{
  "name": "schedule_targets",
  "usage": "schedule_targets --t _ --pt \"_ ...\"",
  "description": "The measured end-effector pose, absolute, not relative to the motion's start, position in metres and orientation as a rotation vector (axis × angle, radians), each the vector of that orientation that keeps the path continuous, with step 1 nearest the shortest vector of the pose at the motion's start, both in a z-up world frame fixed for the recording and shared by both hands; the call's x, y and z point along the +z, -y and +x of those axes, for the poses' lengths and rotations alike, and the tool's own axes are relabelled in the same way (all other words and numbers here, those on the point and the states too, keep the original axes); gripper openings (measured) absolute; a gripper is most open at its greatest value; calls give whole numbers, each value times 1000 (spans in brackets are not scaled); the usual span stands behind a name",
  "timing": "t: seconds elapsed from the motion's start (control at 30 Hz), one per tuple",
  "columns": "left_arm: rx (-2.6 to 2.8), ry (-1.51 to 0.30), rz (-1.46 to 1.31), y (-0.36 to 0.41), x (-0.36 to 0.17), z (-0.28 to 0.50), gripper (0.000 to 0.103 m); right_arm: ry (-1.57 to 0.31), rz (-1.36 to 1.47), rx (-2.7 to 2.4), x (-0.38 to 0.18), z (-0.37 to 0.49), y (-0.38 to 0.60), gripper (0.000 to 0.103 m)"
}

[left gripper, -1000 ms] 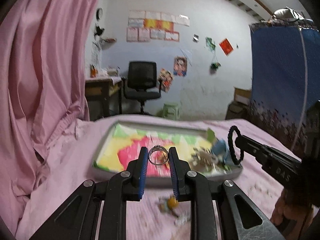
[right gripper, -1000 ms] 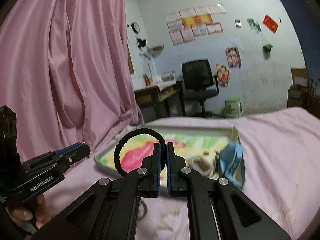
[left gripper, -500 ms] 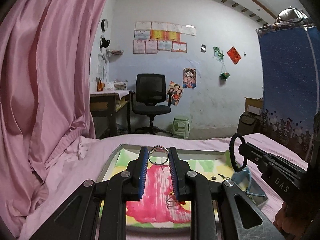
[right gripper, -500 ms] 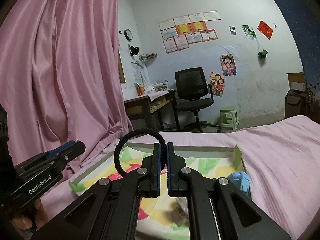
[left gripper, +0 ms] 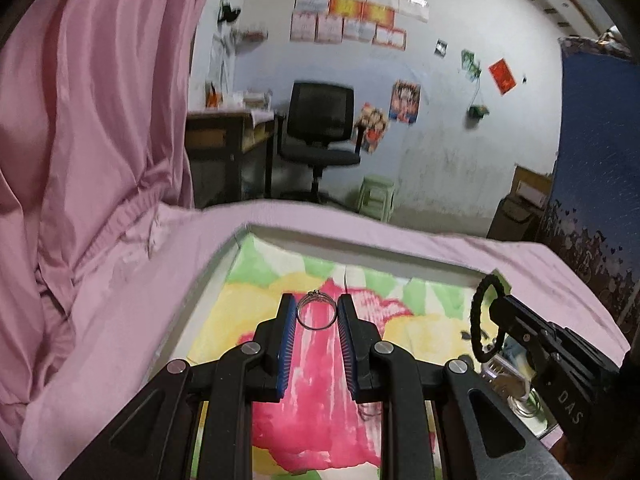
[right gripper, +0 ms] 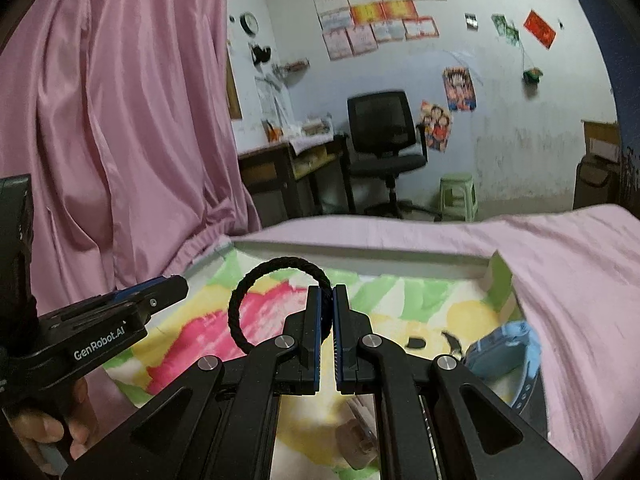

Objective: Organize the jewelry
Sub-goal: 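Carry the black ring with the right tool into the tray while the left drops the silver ring there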

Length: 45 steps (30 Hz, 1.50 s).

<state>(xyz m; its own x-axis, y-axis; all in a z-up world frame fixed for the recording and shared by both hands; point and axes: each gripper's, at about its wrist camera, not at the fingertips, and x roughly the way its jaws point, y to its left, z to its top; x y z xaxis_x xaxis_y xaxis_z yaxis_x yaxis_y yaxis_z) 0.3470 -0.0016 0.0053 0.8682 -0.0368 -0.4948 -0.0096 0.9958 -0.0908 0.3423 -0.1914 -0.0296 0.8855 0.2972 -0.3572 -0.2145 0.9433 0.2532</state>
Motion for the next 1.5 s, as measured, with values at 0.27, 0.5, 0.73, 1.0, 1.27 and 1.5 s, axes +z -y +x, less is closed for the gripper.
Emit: schedule_targets --t 0.27,0.5,0.73,1.0,1.27,1.5 --pt "-33 -740 -145 -6 -22 373 20 -526 158 274 -48 354 182 5" --pt "-27 -826 -142 -7 -32 381 20 -571 92 253 -48 357 174 5" --pt "-41 -841 -150 -10 -32 379 20 -581 41 235 -45 355 170 6" --pt "-64 -812 -178 -16 -25 371 33 -584 42 237 -44 353 171 27" --pt "-76 -678 -191 -22 -4 342 59 -487 108 223 -30 331 188 43" --pt "-64 -528 -186 -29 19 302 79 -303 171 220 -3 288 206 72"
